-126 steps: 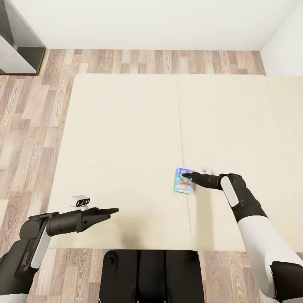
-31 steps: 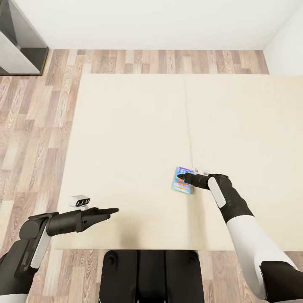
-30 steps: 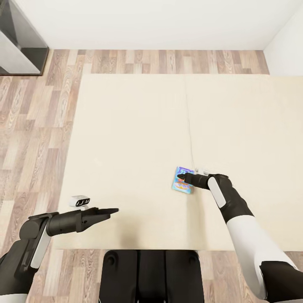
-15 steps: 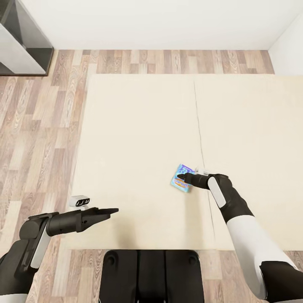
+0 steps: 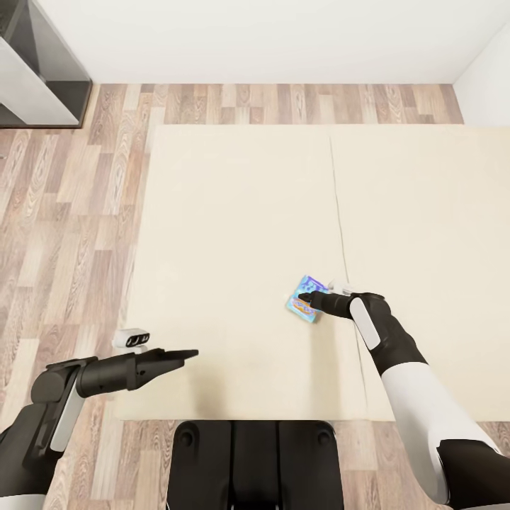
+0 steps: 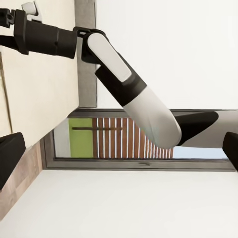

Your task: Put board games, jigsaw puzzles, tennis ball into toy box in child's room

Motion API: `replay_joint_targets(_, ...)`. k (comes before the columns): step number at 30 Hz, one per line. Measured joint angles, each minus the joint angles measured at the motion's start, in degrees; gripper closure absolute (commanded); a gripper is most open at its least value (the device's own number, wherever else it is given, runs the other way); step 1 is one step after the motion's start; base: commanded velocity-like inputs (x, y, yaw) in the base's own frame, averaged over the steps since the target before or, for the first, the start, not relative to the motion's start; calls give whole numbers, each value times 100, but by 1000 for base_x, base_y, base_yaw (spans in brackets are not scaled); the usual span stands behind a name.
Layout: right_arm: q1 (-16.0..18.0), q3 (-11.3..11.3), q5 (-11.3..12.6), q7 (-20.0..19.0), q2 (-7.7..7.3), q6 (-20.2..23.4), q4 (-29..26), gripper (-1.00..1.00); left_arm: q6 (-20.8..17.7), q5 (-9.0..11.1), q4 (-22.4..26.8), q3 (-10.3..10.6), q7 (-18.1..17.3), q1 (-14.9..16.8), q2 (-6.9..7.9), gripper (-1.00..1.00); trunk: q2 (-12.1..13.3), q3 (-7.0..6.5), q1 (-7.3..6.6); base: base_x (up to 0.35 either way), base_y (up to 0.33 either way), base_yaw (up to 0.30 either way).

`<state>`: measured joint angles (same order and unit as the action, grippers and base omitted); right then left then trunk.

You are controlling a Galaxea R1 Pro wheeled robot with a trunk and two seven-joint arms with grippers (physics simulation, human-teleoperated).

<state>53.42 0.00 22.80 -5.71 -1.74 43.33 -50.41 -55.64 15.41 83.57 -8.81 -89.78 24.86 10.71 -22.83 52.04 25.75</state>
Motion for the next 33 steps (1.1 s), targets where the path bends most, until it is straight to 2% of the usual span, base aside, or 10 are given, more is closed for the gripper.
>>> replay_joint_targets(6,0,0,4,-2,0,0,1,-100,-3,1,2,-81,1,-1,0,-100,0,0,0,0,137,0)
replay_joint_targets(33,0,-2,-9,1,0,10,-35,-100,-9,9,0,-95,0,0,0,-100,0,0,0,0,69,0)
